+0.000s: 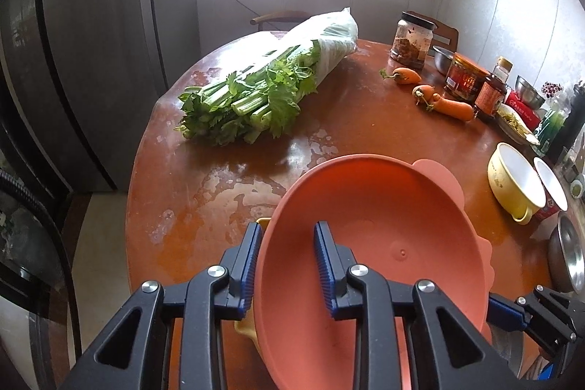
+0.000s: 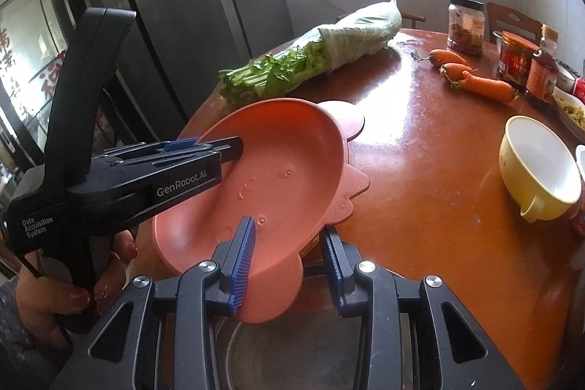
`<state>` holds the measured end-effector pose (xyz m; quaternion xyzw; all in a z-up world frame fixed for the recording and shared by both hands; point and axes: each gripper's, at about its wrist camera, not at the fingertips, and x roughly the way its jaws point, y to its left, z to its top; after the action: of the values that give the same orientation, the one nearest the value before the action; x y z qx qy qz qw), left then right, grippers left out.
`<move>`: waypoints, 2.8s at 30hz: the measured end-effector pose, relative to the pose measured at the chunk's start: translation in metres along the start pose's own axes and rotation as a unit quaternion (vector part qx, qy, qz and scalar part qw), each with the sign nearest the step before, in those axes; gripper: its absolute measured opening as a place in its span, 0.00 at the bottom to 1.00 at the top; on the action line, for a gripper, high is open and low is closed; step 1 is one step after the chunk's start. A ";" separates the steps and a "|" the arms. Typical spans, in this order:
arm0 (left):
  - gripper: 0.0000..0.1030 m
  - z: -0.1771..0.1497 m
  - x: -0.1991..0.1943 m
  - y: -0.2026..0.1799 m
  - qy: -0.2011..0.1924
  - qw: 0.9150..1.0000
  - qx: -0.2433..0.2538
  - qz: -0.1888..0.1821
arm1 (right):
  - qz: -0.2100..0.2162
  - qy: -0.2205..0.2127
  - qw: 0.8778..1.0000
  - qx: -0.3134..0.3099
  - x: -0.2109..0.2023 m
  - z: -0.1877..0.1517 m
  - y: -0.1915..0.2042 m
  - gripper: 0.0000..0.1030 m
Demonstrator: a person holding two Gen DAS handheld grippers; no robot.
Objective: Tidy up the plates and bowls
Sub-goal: 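Lift the pink pig plate with the left gripper and carry it over the tray, then lower the pink pig plate onto the table beside the silver tray and open the left gripper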
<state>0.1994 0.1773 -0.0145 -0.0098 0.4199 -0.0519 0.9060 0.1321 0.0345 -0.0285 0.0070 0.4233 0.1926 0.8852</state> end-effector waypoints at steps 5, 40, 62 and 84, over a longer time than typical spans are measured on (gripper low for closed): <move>0.29 0.000 0.000 0.000 -0.008 1.000 0.005 0.008 | -0.007 0.001 1.000 -0.008 0.004 0.000 0.003 0.37; 0.39 -0.001 0.002 0.009 -0.006 1.000 -0.023 -0.019 | 0.037 0.004 0.999 -0.004 -0.003 -0.003 0.007 0.47; 0.41 -0.003 -0.030 -0.001 -0.032 0.999 -0.011 -0.021 | 0.007 -0.020 1.000 -0.002 -0.019 0.000 -0.005 0.49; 0.64 -0.020 -0.100 -0.047 -0.071 0.997 0.010 -0.027 | 0.000 -0.074 0.996 0.042 -0.091 -0.012 -0.054 0.54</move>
<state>0.1158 0.1412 0.0519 -0.0161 0.3533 -0.0798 0.9319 0.0892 -0.0486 0.0229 0.0582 0.3646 0.1734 0.9130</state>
